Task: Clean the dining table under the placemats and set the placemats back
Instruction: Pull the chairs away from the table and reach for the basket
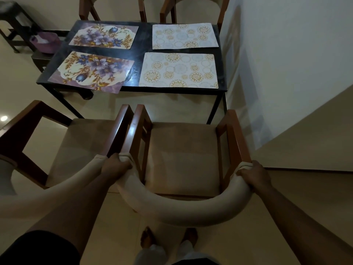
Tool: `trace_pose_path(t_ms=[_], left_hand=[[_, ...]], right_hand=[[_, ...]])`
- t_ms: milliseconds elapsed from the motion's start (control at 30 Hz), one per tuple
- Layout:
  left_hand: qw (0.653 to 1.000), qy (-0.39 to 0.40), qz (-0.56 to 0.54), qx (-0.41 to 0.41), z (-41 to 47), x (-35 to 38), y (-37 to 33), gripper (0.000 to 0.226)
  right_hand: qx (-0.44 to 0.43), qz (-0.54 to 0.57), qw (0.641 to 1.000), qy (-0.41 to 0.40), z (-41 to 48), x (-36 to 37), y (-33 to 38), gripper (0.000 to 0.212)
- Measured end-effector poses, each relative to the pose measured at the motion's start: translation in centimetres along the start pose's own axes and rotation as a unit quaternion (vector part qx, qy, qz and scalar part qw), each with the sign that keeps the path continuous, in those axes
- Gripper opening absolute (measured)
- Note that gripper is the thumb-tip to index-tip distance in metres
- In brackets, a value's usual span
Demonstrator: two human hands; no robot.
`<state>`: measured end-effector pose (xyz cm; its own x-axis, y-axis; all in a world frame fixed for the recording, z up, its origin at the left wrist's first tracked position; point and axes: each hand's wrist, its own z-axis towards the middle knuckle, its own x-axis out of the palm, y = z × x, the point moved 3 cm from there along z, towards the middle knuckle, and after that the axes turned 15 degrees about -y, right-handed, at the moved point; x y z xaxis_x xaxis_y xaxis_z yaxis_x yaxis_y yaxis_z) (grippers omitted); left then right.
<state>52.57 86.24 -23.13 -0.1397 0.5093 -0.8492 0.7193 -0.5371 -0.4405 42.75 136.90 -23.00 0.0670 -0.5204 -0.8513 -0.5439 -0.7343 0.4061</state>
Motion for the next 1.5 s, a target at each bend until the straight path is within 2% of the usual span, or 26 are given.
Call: trace_pose_path(t_ms=[133, 333, 500, 567, 667, 767, 867, 933, 1067, 1133, 1267, 1400, 1500], left_hand=[[1.0, -0.001, 0.002, 0.0, -0.1, -0.2, 0.3, 0.059], [1.0, 0.005, -0.008, -0.011, -0.6, -0.2, 0.1, 0.056], [0.999, -0.006, -0.025, -0.038, -1.8, -0.5, 0.2, 0.074], [1.0, -0.011, -0.01, -0.015, -2.4, -0.9, -0.4, 0.076], [0.999, -0.026, -0.033, 0.022, -3.5, -1.9, -2.1, 0.073], [0.995, -0.045, -0.08, 0.047, -4.9, -3.5, -3.1, 0.069], [0.99, -0.058, -0.106, 0.078, -6.3, -5.5, -2.7, 0.052], [0.987, -0.069, -0.117, 0.088, -7.1, -7.2, -1.3, 0.034], [0.982, -0.102, -0.133, 0.083, -8.2, -11.9, 3.6, 0.047], [0.977, -0.13, -0.127, 0.109, -8.6, -14.6, 6.6, 0.048], [0.968, -0.168, -0.149, 0.111, -9.5, -20.7, 13.2, 0.049], [0.961, -0.19, -0.172, 0.103, -9.8, -26.8, 21.1, 0.048], [0.956, -0.208, -0.19, 0.08, -9.6, -30.6, 27.5, 0.046]], right_hand=[[0.007, 0.002, 1.0, 0.008, -0.1, 0.0, 0.3, 0.076], [-0.009, -0.009, 1.0, 0.001, 0.5, 0.5, -0.5, 0.076], [-0.021, -0.088, 0.996, 0.013, 0.1, 0.5, 0.5, 0.073], [-0.056, -0.152, 0.987, 0.009, -0.1, 0.4, 1.3, 0.082], [-0.171, -0.186, 0.967, -0.006, -1.0, 1.1, 3.3, 0.099], [-0.269, -0.208, 0.94, -0.038, -3.4, 2.5, 5.8, 0.092], [-0.316, -0.148, 0.937, -0.025, -7.2, 4.1, 9.6, 0.086], [-0.327, -0.094, 0.94, 0.016, -10.3, 5.3, 12.2, 0.085], [-0.38, -0.037, 0.922, 0.058, -17.6, 6.9, 17.6, 0.082], [-0.417, -0.022, 0.906, 0.068, -22.2, 7.3, 20.4, 0.074], [-0.482, 0.041, 0.872, 0.069, -31.5, 9.2, 25.5, 0.056], [-0.491, 0.083, 0.864, 0.079, -40.5, 13.0, 29.9, 0.06], [-0.514, 0.074, 0.85, 0.094, -47.2, 16.1, 33.4, 0.064]])
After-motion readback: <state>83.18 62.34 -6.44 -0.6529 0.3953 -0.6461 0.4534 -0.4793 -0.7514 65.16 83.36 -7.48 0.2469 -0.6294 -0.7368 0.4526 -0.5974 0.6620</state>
